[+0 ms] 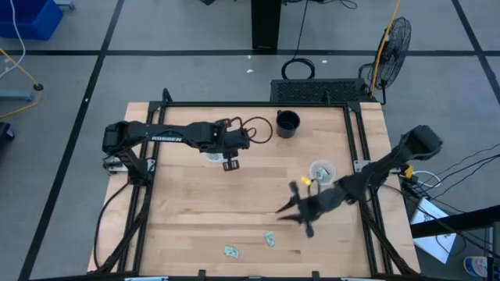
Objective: Pick and place items into bin
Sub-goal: Put the white stevia packet into the right transparent bin
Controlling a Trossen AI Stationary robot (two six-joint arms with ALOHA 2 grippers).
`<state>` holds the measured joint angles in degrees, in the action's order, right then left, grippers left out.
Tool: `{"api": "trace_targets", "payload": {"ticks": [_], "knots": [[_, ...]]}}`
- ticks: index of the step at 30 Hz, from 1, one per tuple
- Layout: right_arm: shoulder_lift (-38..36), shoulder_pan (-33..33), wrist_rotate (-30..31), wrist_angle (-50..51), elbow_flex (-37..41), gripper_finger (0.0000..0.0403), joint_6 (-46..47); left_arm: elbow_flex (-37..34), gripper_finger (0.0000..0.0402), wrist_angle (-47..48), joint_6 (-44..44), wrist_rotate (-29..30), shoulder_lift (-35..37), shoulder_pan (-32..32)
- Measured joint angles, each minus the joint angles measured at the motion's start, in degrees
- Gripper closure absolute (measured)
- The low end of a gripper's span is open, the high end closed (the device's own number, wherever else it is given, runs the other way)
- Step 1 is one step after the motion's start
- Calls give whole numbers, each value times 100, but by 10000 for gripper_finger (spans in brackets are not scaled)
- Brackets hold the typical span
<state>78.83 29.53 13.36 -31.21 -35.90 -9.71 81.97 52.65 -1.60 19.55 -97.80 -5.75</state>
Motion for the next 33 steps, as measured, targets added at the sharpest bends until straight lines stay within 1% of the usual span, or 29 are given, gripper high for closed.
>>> {"api": "trace_targets", "payload": {"ticks": [3, 5, 9, 13, 17, 21, 23, 25, 30, 33], "knots": [[622, 154, -2, 245, -472, 305, 262, 98, 282, -103, -6, 2, 2, 58], [896, 256, 1, 245, -692, 295, 461, 96, 282, -199, 5, 0, 1, 95], [1241, 505, 0, 235, -1013, 267, 826, 94, 282, -223, 190, -2, 0, 197], [1476, 697, 44, 152, -1093, 241, 1203, 90, 282, -282, 415, -7, 0, 347], [2000, 821, 452, -474, -1093, 231, 1818, 90, 282, -344, 744, -9, 0, 513], [2535, 988, 459, -1537, -1110, 230, 1810, 90, 282, -339, 974, -11, 0, 681], [2711, 1056, 494, -1700, -1284, 230, 1772, 90, 282, -335, 960, -11, 0, 761], [2856, 1098, 647, -1511, -1510, 230, 1795, 90, 282, -326, 922, -11, 0, 831], [3358, 1109, 657, -707, -2232, 230, 2047, 87, 282, -326, 949, -14, 0, 955], [3532, 1132, 957, 10, -2501, 230, 2214, 87, 282, -309, 963, -15, 0, 1032]]}}
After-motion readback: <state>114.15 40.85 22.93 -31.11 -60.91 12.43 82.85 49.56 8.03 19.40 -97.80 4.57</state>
